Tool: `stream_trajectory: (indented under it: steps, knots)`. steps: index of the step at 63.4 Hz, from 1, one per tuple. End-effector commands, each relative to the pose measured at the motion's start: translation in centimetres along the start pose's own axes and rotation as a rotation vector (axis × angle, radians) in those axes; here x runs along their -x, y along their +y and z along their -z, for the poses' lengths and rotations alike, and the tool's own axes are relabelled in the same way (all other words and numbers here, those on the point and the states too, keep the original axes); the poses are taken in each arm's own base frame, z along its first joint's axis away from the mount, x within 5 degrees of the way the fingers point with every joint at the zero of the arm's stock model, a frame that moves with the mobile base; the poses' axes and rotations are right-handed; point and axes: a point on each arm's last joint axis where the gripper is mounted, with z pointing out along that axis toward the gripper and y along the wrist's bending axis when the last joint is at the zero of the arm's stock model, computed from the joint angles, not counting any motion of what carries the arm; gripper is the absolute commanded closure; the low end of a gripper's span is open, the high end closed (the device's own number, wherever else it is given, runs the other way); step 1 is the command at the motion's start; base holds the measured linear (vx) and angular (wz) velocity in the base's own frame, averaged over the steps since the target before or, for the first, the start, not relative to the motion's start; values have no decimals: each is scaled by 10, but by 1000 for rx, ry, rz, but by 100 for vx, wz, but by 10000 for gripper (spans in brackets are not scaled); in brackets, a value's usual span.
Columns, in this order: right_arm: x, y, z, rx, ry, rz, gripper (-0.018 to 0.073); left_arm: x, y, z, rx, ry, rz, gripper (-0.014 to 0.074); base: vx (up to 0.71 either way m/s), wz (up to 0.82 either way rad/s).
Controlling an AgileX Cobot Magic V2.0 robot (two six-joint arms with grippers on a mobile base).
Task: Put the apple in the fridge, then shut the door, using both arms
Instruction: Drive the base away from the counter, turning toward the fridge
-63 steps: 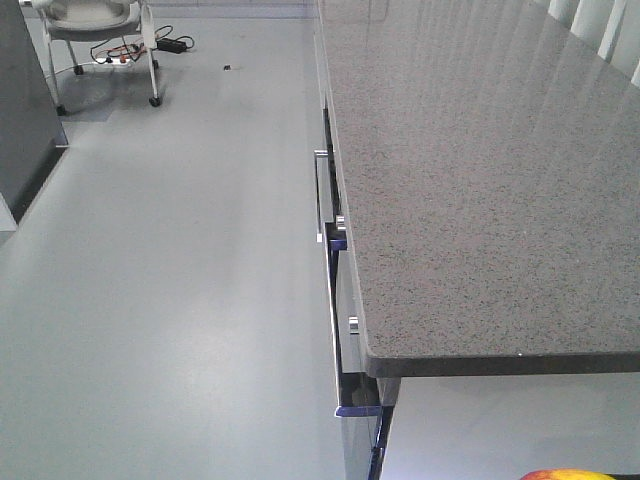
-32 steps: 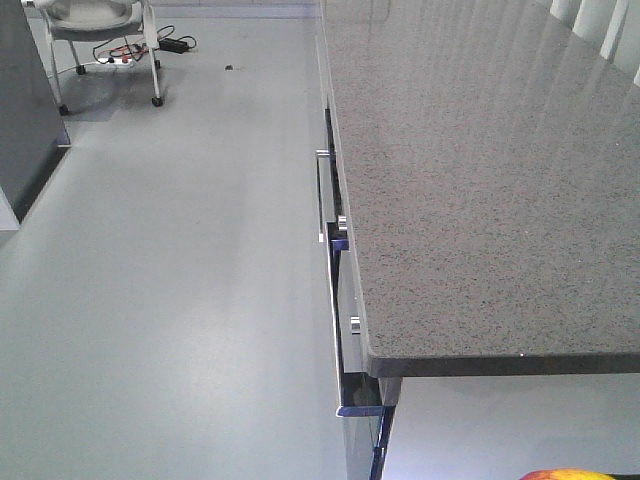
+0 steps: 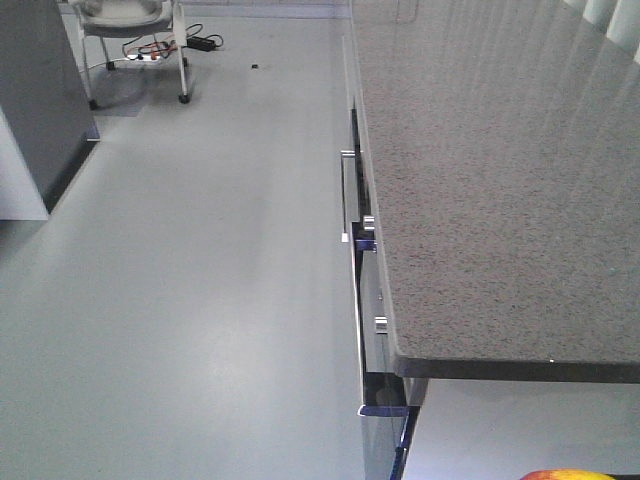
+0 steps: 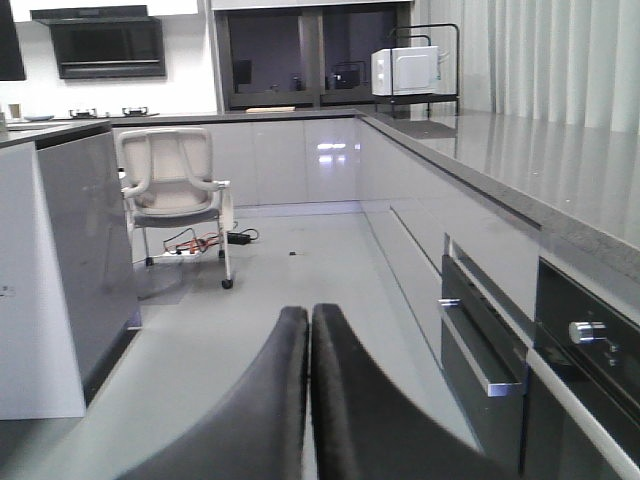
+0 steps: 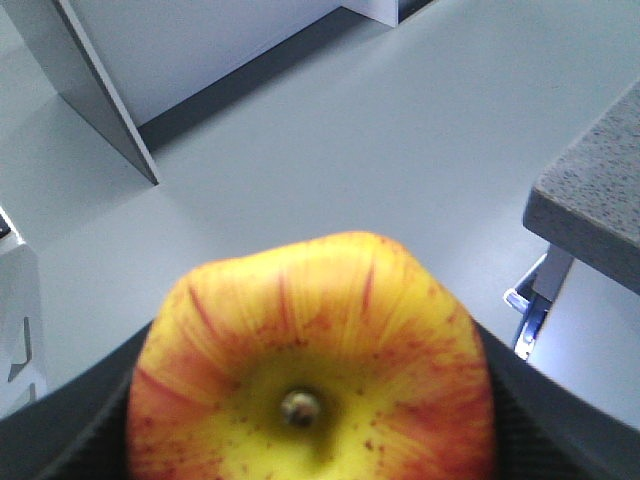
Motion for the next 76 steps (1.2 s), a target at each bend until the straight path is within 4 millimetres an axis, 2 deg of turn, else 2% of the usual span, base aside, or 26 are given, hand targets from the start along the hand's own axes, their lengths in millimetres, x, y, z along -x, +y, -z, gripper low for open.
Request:
stream_trajectory:
  steps: [1,29,76]
  knots:
    - [12,1,3,-1,-77,-9,203,0,0,1,-6,-66,5,603,-1,16]
    - [12,1,3,-1,-77,-9,203,0,0,1,-6,-66,5,603,-1,33]
    - [12,1,3,-1,-77,-9,203,0,0,1,-6,-66,5,603,-3,50]
